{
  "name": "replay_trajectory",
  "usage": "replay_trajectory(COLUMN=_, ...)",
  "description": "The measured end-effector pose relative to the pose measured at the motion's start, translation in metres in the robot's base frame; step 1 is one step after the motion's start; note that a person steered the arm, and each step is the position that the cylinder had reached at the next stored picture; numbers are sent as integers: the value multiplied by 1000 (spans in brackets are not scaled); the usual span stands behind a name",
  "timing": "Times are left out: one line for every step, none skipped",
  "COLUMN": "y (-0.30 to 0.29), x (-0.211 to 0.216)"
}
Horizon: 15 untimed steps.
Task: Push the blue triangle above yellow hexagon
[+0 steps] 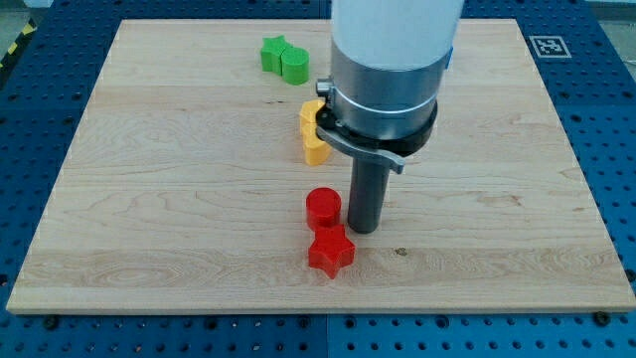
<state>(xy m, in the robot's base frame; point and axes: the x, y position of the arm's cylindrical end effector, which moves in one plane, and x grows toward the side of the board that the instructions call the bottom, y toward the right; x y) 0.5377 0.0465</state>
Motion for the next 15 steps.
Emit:
replay_trajectory(y=21, x=-35)
replay_trajectory(y=30, x=-80)
replay_trajectory(y=30, x=-135)
replay_trajectory(y=30, x=-186)
replay_trajectory(y=30, x=-241)
replay_trajectory(y=30, x=-284)
replay_trajectory(y=38, x=-314)
replay_trajectory(y=81, x=-330)
replay_trajectory(y=100, x=-329)
replay_trajectory(y=101, x=-316)
replay_trajectory(y=103, x=-298)
replay_trajectory(y=111, x=-282)
replay_trajectory(y=120, x=-270)
replay_trajectory(y=122, x=-265)
replay_trajectory(y=121, x=-263)
